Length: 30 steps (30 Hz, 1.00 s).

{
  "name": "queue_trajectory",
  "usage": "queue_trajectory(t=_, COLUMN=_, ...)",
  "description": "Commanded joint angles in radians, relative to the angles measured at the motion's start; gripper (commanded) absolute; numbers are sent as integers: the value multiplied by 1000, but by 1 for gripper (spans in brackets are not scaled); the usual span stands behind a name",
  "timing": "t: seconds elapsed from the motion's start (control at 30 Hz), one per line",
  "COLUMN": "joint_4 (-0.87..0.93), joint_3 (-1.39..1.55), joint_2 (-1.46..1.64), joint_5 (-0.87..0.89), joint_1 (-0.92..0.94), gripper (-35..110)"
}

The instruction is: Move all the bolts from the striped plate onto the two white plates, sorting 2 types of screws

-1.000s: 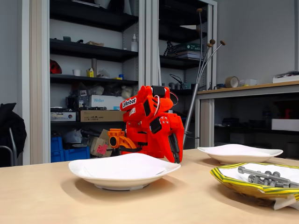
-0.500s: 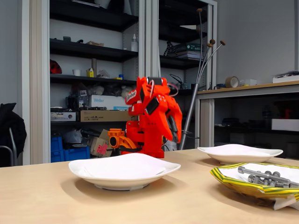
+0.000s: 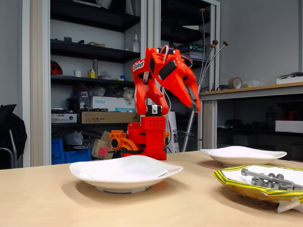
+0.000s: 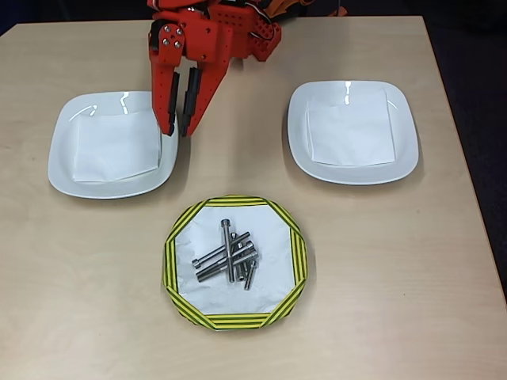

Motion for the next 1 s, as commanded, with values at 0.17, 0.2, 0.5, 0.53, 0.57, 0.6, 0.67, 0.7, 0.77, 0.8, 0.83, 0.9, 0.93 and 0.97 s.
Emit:
queue_trajectory(t=0.17, joint_4=-20, joint_3=-334, joint_2=-423, joint_5=110, joint_1=-35, gripper=14)
queue_trajectory(t=0.2, joint_4=-15, joint_3=-371, joint_2=-469, joint_5=141, joint_1=-38, gripper=14)
queue_trajectory(t=0.5, joint_4=112, joint_3=-670, joint_2=-795, joint_5=425, joint_1=-123, gripper=17)
queue_trajectory(t=0.53, joint_4=123, joint_3=-693, joint_2=-815, joint_5=456, joint_1=-135, gripper=17)
queue_trajectory(t=0.57, joint_4=135, joint_3=-719, joint_2=-830, joint_5=485, joint_1=-146, gripper=17)
queue_trajectory(t=0.6, joint_4=146, joint_3=-744, joint_2=-842, joint_5=511, joint_1=-156, gripper=17)
queue_trajectory(t=0.67, joint_4=161, joint_3=-781, joint_2=-859, joint_5=548, joint_1=-179, gripper=18)
queue_trajectory(t=0.7, joint_4=164, joint_3=-785, joint_2=-862, joint_5=565, joint_1=-190, gripper=18)
queue_trajectory(t=0.77, joint_4=163, joint_3=-787, joint_2=-865, joint_5=575, joint_1=-209, gripper=18)
queue_trajectory(t=0.8, joint_4=161, joint_3=-784, joint_2=-865, joint_5=578, joint_1=-215, gripper=18)
queue_trajectory(t=0.83, joint_4=158, joint_3=-779, joint_2=-865, joint_5=581, joint_1=-221, gripper=18)
queue_trajectory(t=0.9, joint_4=158, joint_3=-769, joint_2=-864, joint_5=578, joint_1=-229, gripper=17)
queue_trajectory(t=0.93, joint_4=160, joint_3=-761, joint_2=-864, joint_5=571, joint_1=-232, gripper=17)
queue_trajectory(t=0.97, joint_4=156, joint_3=-750, joint_2=-862, joint_5=561, joint_1=-233, gripper=17)
